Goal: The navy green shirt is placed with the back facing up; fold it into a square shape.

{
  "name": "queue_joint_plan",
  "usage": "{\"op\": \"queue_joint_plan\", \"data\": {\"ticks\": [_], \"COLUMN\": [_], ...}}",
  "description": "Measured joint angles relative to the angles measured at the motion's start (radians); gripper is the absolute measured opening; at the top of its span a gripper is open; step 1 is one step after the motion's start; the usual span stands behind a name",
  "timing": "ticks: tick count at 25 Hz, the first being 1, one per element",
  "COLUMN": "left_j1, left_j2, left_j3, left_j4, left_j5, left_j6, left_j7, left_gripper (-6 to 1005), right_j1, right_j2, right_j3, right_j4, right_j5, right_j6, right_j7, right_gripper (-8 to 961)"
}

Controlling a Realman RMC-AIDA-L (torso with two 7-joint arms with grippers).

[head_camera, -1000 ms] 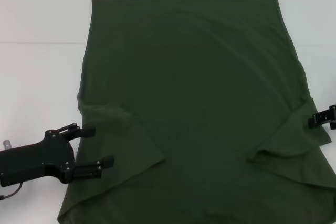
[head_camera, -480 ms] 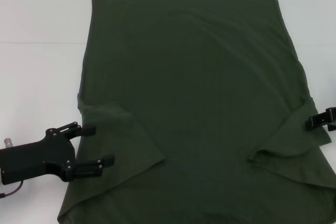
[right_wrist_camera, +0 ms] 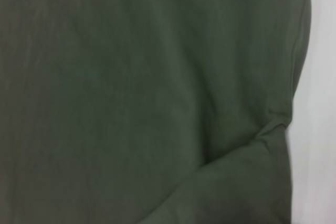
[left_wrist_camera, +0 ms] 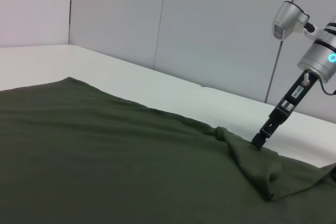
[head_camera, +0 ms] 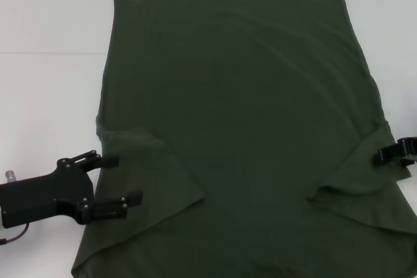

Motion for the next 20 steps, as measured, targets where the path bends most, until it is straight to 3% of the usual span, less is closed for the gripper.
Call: {"op": "queue_joint_plan", "data": {"ticks": [14, 20], "left_j1": [-0.005, -0.011], "left_j2": [0.0, 0.0], "left_j3": [0.0, -0.012], "left_j4": [-0.003, -0.012], "left_j5": [-0.003, -0.019], "left_j6": [-0.001, -0.009], "left_j7": [-0.001, -0.019], "left_gripper": [933, 933], "right_j1": [-0.031, -0.146], "right_j2": [-0.011, -0.009], "right_j3": [0.096, 0.288], "right_j4": [0.0, 0.006], "right_j5": [0.121, 0.372], "right_j6": [-0.127, -0.26], "right_j7": [-0.007, -0.106], "right_gripper": [691, 691]}}
